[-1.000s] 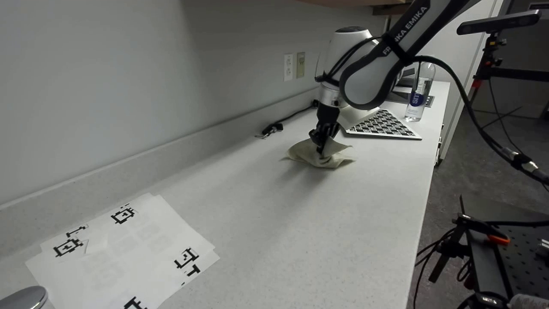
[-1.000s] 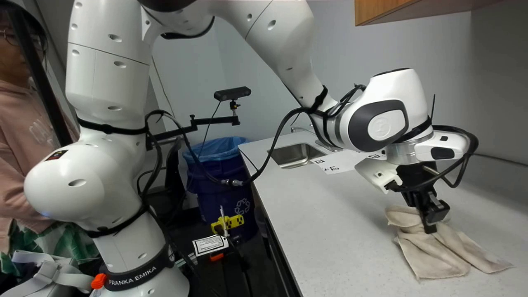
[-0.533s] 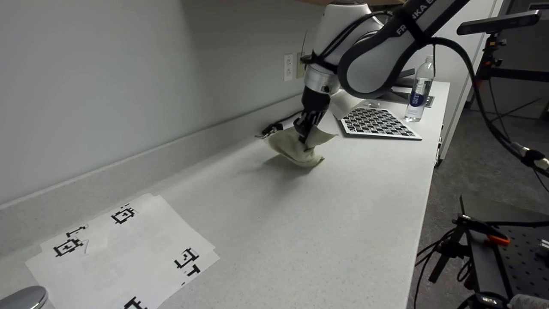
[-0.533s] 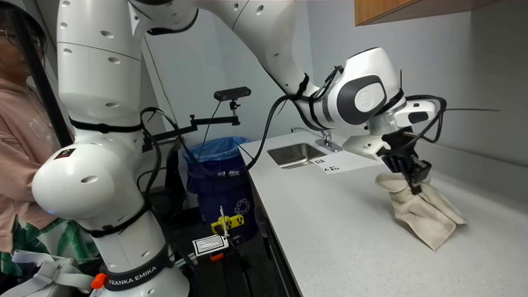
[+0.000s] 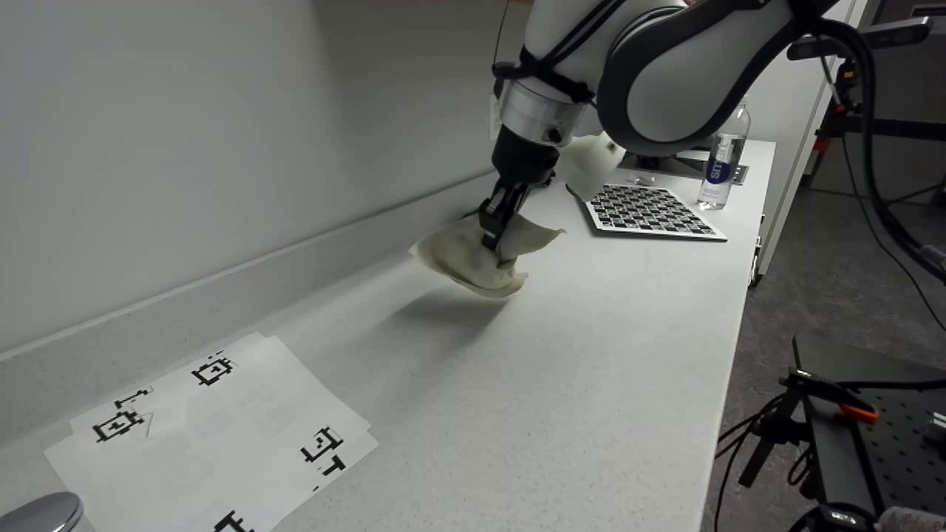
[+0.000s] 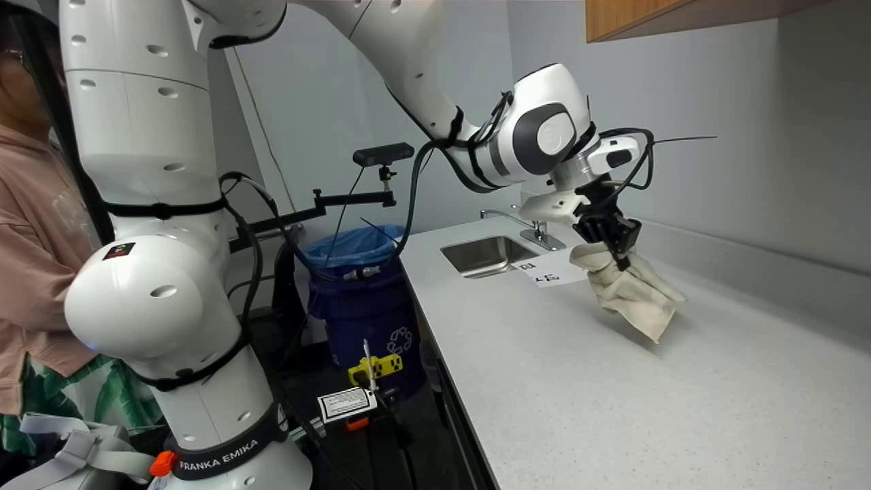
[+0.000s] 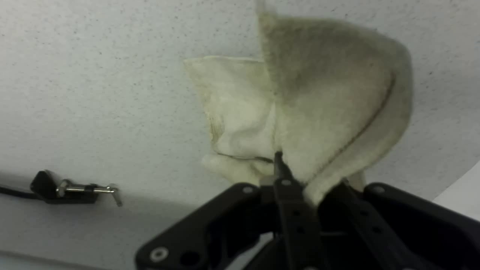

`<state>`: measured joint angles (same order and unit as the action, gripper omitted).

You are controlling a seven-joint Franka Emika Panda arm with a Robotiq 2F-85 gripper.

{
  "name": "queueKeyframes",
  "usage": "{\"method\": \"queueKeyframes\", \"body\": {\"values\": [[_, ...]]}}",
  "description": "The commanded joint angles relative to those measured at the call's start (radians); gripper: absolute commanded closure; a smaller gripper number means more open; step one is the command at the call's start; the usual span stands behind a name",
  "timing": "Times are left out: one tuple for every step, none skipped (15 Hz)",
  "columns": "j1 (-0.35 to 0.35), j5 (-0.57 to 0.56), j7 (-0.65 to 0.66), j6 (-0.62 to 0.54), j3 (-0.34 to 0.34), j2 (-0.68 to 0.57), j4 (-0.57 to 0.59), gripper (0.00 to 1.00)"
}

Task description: Use the white towel to wipe the countertop

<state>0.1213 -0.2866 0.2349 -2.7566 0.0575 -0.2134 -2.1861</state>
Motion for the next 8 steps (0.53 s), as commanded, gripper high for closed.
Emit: {"method": "queueKeyframes", "body": {"values": [[-0.011, 0.045, -0.082, -0.021, -0.05, 0.036, -0.068, 0.98], [-0.01, 0.044, -0.094, -0.018, -0.057, 0.035, -0.078, 0.98], [-0.012, 0.049, -0.11, -0.014, -0.065, 0.029, -0.084, 0.98], [-0.018, 0.07, -0.13, -0.005, -0.076, 0.02, -0.086, 0.98], [-0.027, 0.101, -0.159, 0.01, -0.088, 0.008, -0.085, 0.98], [-0.036, 0.136, -0.186, 0.03, -0.098, -0.008, -0.079, 0.98], [-0.047, 0.175, -0.208, 0.053, -0.104, -0.031, -0.066, 0.98], [-0.054, 0.2, -0.221, 0.069, -0.103, -0.047, -0.057, 0.98]]}}
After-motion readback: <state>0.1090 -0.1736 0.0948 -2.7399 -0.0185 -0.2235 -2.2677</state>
